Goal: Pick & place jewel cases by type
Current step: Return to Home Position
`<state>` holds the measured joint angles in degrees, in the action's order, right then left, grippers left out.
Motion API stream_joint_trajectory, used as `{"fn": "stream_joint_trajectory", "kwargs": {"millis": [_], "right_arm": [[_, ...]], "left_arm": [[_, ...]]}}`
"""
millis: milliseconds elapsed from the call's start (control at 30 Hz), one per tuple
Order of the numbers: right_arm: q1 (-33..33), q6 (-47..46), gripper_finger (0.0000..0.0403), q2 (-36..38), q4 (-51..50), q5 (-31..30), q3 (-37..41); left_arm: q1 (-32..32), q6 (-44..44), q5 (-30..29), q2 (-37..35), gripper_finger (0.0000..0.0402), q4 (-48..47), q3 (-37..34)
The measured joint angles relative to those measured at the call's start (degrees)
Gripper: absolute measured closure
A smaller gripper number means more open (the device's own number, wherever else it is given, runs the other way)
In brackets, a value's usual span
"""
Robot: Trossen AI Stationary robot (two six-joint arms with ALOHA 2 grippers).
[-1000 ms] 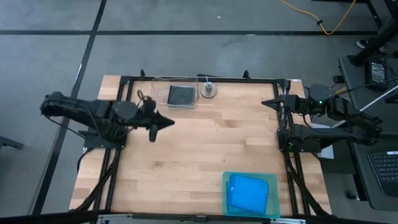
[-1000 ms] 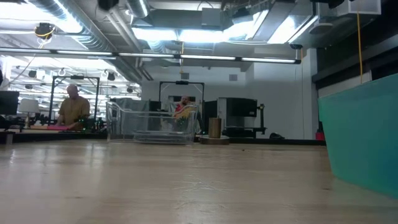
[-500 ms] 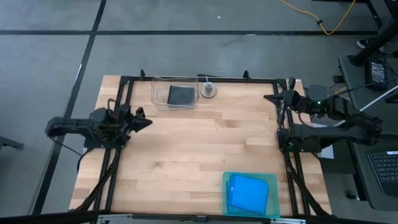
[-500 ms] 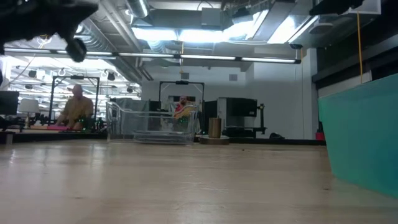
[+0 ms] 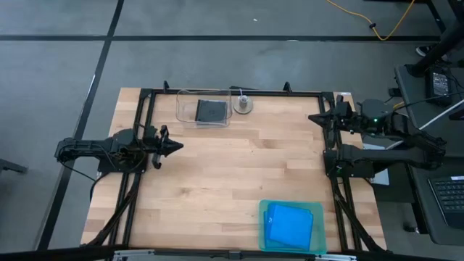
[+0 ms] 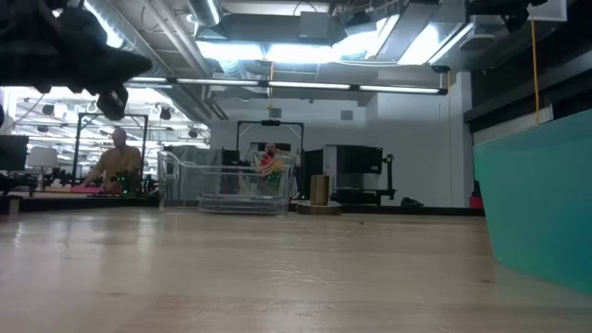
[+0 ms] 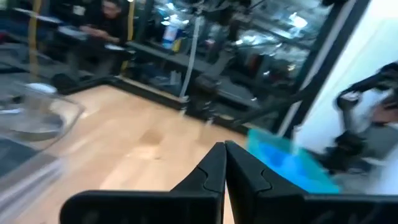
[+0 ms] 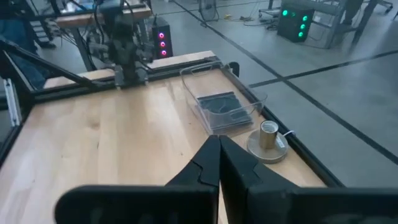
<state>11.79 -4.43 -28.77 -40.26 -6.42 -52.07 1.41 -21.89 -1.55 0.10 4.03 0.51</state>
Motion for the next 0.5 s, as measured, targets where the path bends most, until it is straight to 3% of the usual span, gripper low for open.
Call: {"fn": "stream_joint_trajectory", "kwargs": {"millis": [333,500], "right_arm": [[0.0,-1.37,0.0397,1.34,0.14,0.58,0.0],[0.0,0.26,0.0397,4.74,0.2,0.55,0.0]], "left_arm": [[-0.21,10.19,2.54,0.4,0.0398,-2.95,0.0],[-0.24,9.33,3.57,0.52,0.0393,-2.48,0.0]]}}
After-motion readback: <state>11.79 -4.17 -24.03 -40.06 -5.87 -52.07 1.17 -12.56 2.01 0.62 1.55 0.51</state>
